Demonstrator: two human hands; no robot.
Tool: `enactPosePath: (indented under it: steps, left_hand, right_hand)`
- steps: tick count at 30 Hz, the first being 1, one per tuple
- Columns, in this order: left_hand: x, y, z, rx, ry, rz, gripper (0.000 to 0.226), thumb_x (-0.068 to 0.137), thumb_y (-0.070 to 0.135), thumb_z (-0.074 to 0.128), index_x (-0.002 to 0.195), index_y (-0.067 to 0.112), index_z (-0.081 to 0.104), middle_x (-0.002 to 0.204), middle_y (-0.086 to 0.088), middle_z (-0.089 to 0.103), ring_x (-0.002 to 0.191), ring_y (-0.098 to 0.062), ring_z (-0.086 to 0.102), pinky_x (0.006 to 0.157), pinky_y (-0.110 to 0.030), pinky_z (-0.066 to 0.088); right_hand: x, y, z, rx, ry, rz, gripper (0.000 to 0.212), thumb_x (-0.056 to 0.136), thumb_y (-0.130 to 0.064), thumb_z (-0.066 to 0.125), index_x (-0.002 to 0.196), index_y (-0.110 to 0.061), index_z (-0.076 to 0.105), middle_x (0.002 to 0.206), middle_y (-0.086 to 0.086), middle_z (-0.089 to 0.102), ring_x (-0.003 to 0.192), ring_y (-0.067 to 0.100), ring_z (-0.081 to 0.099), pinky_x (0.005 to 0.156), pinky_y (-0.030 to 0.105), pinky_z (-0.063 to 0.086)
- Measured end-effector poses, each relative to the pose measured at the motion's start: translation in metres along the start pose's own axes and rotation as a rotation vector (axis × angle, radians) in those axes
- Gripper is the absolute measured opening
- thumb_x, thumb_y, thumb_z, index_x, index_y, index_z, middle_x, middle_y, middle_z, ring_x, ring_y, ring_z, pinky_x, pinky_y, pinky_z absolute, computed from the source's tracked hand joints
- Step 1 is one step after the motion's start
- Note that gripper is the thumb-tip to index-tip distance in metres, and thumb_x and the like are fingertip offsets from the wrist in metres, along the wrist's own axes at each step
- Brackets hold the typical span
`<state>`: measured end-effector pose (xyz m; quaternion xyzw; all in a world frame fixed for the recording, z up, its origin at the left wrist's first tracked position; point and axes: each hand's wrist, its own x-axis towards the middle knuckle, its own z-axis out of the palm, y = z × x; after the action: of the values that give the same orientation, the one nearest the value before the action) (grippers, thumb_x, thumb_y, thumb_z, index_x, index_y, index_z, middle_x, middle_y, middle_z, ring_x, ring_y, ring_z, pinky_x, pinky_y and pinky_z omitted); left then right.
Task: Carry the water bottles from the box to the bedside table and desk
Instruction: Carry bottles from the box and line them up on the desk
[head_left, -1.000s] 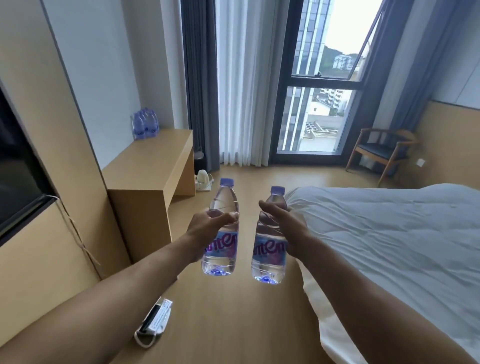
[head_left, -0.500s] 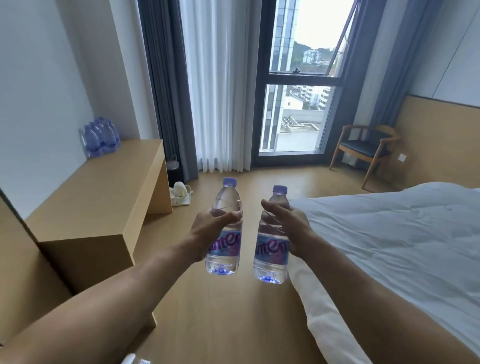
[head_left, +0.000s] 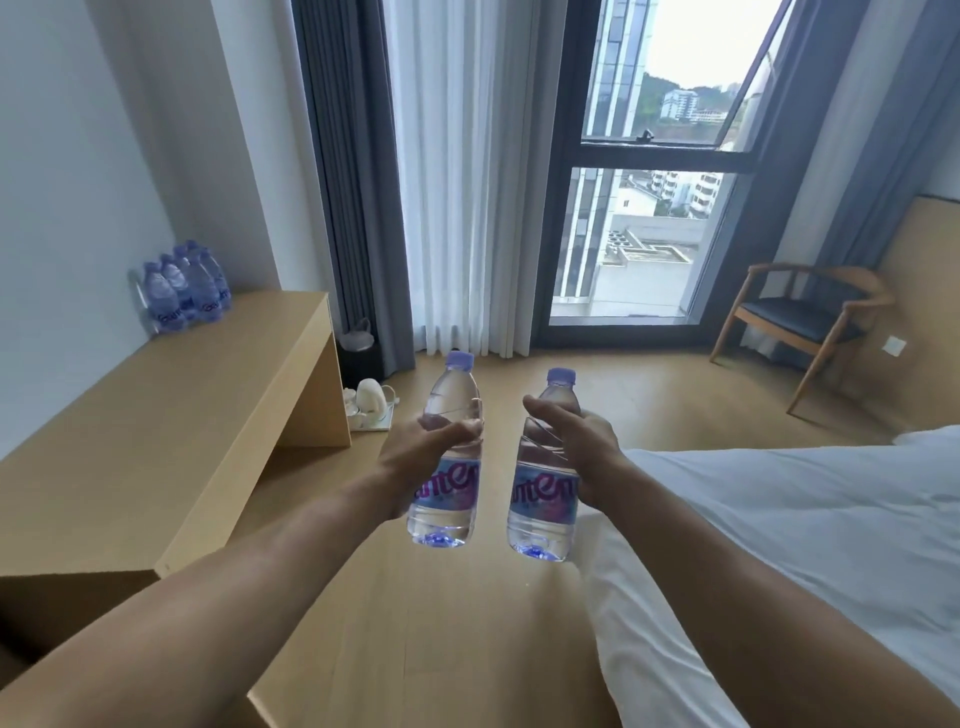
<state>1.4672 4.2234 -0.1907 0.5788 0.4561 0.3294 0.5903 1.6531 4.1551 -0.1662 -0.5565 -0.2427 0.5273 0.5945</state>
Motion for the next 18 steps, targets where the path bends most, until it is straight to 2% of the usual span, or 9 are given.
enactPosePath:
  steps: [5,8,11,15,18]
  left_hand:
    - [0.092,0.009,-0.019,0.000,0.003,0.019,0.059,0.066,0.048,0.079,0.105,0.005,0.068,0.101,-0.019,0.074,0.090,-0.039,0.074,0.090,-0.055,0.058]
    - [0.152,0.015,-0.036,0.006,-0.001,0.039,0.064,0.062,0.051,0.078,0.107,0.006,0.067,0.102,-0.019,0.073,0.090,-0.037,0.075,0.089,-0.053,0.059]
    - [0.207,0.025,-0.055,0.019,0.029,0.058,0.060,0.065,0.049,0.075,0.105,0.005,0.068,0.101,-0.019,0.073,0.089,-0.035,0.075,0.086,-0.049,0.059]
    - [0.275,0.032,-0.080,0.032,0.054,0.059,0.057,0.070,0.049,0.077,0.107,0.007,0.068,0.100,-0.018,0.073,0.088,-0.034,0.074,0.088,-0.051,0.059]
    - [0.319,0.038,-0.091,0.037,0.067,0.046,0.059,0.066,0.050,0.076,0.103,0.005,0.070,0.098,-0.019,0.073,0.088,-0.038,0.074,0.088,-0.053,0.058]
  right_hand:
    - [0.095,-0.017,0.019,-0.030,-0.027,0.010,0.034,0.079,-0.024,0.081,0.103,-0.006,0.064,0.095,0.019,0.071,0.080,0.028,0.071,0.058,0.029,0.059]
    - [0.156,-0.029,0.037,-0.029,-0.048,0.007,0.033,0.078,-0.026,0.082,0.100,-0.008,0.065,0.097,0.019,0.072,0.085,0.033,0.072,0.072,0.035,0.061]
    - [0.212,-0.042,0.057,-0.048,-0.037,0.001,0.031,0.077,-0.026,0.083,0.096,-0.009,0.065,0.100,0.021,0.071,0.092,0.037,0.072,0.083,0.042,0.059]
    - [0.279,-0.057,0.082,-0.040,-0.051,-0.011,0.032,0.077,-0.027,0.082,0.095,-0.008,0.064,0.100,0.020,0.071,0.085,0.033,0.074,0.075,0.037,0.060]
    - [0.328,-0.069,0.096,-0.060,-0.054,0.004,0.030,0.078,-0.029,0.081,0.093,-0.009,0.064,0.101,0.019,0.073,0.084,0.031,0.075,0.069,0.034,0.059]
